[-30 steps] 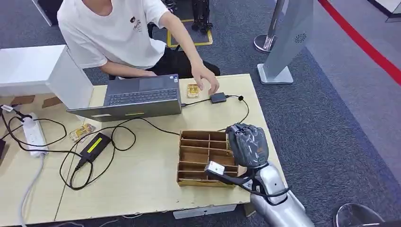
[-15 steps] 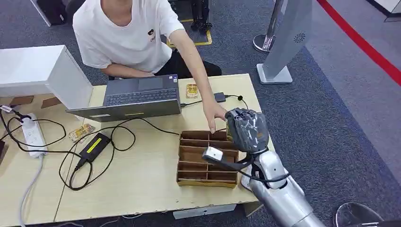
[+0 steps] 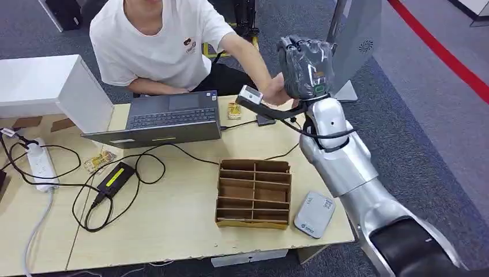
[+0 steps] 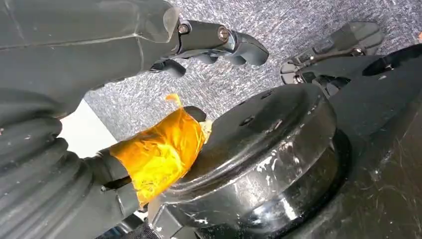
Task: Pass the card to the sensor for recognition and then transmit it.
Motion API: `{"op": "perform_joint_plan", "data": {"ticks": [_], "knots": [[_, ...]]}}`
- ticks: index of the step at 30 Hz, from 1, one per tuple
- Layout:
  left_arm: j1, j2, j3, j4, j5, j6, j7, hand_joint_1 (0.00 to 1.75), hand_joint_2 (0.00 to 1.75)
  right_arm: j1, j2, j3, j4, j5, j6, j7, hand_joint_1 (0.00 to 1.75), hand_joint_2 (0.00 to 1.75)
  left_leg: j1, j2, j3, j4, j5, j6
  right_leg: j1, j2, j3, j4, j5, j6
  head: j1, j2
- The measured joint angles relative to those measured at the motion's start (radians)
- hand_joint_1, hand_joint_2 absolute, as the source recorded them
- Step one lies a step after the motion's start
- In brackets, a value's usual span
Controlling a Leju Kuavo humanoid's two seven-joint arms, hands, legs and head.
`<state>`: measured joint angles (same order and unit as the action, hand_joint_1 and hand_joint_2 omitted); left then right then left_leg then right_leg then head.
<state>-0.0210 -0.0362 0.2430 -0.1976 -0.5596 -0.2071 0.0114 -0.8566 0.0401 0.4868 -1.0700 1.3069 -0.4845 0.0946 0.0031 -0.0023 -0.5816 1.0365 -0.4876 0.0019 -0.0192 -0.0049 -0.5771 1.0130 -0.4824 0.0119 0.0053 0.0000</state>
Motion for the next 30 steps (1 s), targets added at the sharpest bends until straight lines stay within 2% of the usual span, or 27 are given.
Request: {"op": "perform_joint_plan", "data": {"ticks": [8, 9, 14, 19, 22, 25, 30], "knots": [[0.0, 0.001, 0.0, 0.0, 0.0, -0.008, -0.003, 0.0, 1.75, -0.031, 0.025, 0.01, 0.091, -0.006, -0.011, -0.002, 1.75, 1.75, 0.0, 0.0, 0.0, 0.0, 0.0, 0.0, 0.0, 0.0, 0.0, 0.0, 0.0, 0.0, 0.0, 0.0], [0.0, 0.001, 0.0, 0.0, -0.002, -0.009, -0.003, 0.0, 1.75, -0.032, 0.026, 0.012, 0.097, -0.007, -0.011, -0.005, 0.0, 1.75, 0.0, 0.0, 0.0, 0.0, 0.0, 0.0, 0.0, 0.0, 0.0, 0.0, 0.0, 0.0, 0.0, 0.0], [0.0, 0.003, 0.0, 0.0, -0.006, -0.035, -0.022, 0.0, 1.75, -0.036, 0.032, 0.017, 0.121, -0.019, -0.019, -0.015, 0.0, 1.75, 0.0, 0.0, 0.0, 0.0, 0.0, 0.0, 0.0, 0.0, 0.0, 0.0, 0.0, 0.0, 0.0, 0.0], [0.0, 0.003, 0.0, 0.0, -0.014, -0.028, -0.026, 0.0, 1.75, -0.036, 0.031, 0.018, 0.136, -0.012, -0.021, -0.017, 0.0, 1.75, 0.0, 0.0, 0.0, 0.0, 0.0, 0.0, 0.0, 0.0, -0.001, 0.0, 0.0, 0.0, 0.0, 0.0], [0.001, 0.003, 0.0, 0.0, -0.013, -0.024, -0.02, 0.0, 1.75, -0.035, 0.008, 0.018, 0.14, 0.025, -0.027, -0.005, 0.0, 1.75, 0.0, 0.0, 0.0, 0.0, 0.0, 0.0, 0.0, 0.0, -0.001, 0.0, 0.0, 0.0, 0.0, 0.0], [0.001, 0.003, 0.0, 0.0, -0.002, -0.017, -0.019, 0.0, 1.75, -0.033, -0.049, 0.017, 0.14, 0.078, -0.024, 0.009, 0.0, 1.75, 0.0, -0.001, 0.0, 0.001, 0.0, 0.0, 0.0, -0.001, -0.001, -0.001, 0.0, 0.0, 0.0, 0.0], [0.007, 0.003, 0.009, 0.0, 0.019, -0.007, -0.014, 0.0, 1.75, -0.018, -0.205, -0.025, 0.14, 0.136, -0.015, 0.01, 0.0, 1.75, -0.001, -0.007, -0.001, 0.002, 0.0, 0.001, -0.001, -0.006, 0.0, -0.003, 0.001, 0.001, 0.0, 0.0]]}}
